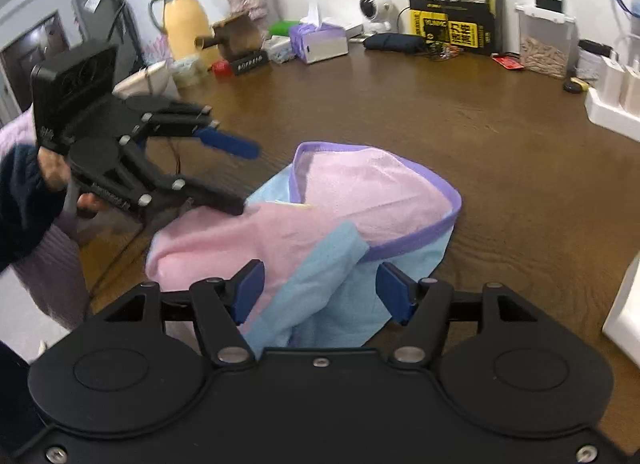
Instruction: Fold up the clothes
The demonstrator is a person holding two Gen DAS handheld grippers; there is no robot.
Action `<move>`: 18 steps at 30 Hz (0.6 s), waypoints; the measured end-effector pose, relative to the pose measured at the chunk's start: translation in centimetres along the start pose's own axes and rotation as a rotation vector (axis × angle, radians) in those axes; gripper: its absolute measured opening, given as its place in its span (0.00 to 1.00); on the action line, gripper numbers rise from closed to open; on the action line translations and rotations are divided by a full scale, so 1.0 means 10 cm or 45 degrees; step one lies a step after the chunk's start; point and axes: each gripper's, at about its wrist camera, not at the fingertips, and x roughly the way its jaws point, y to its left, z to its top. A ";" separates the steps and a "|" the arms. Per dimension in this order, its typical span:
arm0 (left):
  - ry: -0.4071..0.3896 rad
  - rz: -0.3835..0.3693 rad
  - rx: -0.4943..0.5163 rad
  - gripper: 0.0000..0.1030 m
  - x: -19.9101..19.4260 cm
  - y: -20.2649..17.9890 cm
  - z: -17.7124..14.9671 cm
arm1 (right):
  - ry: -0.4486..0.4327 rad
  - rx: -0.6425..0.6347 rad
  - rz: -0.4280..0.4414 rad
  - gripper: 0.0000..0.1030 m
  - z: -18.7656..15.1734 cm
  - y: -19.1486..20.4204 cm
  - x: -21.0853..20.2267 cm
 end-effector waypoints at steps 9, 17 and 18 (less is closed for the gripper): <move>0.050 0.035 -0.111 0.70 0.04 -0.19 -0.22 | -0.096 0.310 0.083 0.15 -0.02 -0.24 0.30; 0.086 0.058 -0.159 0.73 0.09 -0.18 -0.24 | -0.182 0.243 -0.062 0.14 -0.25 -0.03 0.06; 0.086 0.068 -0.163 0.73 0.07 -0.18 -0.24 | -0.161 0.241 -0.084 0.17 -0.28 -0.04 0.10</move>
